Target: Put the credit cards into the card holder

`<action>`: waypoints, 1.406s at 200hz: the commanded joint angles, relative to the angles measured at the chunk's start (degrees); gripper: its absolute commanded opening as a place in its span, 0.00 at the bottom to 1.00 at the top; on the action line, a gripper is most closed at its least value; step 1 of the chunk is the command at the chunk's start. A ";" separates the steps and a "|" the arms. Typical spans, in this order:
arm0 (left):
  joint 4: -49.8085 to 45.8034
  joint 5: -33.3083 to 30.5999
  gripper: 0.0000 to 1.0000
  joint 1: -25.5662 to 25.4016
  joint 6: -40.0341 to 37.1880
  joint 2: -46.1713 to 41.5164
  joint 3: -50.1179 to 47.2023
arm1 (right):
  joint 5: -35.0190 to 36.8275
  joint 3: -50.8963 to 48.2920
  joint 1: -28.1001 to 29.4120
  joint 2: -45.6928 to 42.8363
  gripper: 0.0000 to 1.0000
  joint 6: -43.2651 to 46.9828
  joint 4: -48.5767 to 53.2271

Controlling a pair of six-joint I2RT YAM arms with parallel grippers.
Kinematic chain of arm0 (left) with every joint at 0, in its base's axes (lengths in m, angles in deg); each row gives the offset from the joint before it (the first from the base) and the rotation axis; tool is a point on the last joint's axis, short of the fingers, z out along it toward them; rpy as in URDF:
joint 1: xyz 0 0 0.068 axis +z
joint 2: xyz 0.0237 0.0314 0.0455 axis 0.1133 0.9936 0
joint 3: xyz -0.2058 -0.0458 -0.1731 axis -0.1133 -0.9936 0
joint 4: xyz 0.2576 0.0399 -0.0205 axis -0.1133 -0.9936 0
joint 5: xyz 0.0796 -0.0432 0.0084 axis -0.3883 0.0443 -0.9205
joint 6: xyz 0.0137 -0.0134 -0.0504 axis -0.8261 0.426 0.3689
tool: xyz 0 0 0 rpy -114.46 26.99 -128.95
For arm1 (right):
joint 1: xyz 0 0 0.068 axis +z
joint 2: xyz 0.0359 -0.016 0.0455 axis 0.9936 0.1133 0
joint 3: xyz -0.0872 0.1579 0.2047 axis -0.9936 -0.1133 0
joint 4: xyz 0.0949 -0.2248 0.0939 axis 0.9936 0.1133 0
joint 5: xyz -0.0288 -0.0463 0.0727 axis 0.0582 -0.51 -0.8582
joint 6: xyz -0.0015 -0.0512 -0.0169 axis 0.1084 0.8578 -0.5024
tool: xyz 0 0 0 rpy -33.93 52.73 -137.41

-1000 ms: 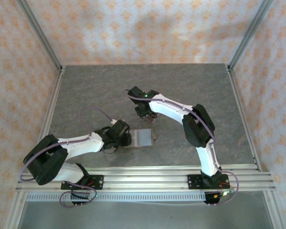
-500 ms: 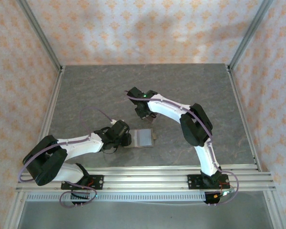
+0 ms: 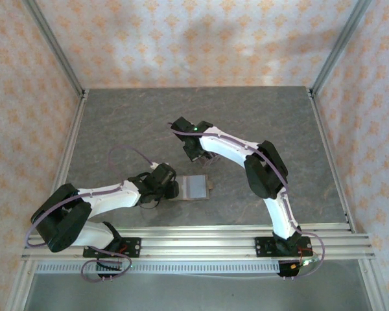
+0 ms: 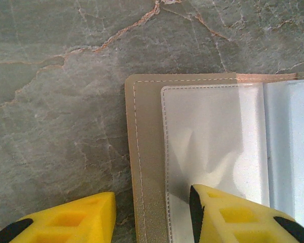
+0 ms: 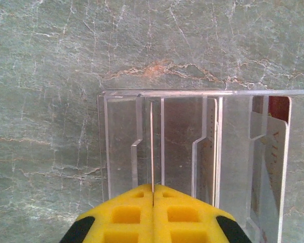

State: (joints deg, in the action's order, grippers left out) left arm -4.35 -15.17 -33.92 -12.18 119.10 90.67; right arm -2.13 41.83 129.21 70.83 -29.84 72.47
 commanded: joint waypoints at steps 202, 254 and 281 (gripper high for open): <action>-3.01 0.05 0.41 0.52 -1.58 -1.26 0.20 | -22.76 -49.70 3.81 -36.60 0.00 -26.71 -50.06; -4.01 -0.29 0.39 0.52 -1.95 -1.01 0.15 | -25.45 -60.45 4.03 -36.53 0.00 -34.52 -68.50; -3.56 -0.21 0.38 0.52 -1.52 -1.05 -0.41 | -25.37 -62.92 4.11 -35.01 0.00 -36.59 -73.15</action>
State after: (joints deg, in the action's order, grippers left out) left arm -5.62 -15.02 -33.83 -12.86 118.25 90.41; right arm -26.91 -19.32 132.97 35.75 -62.29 9.48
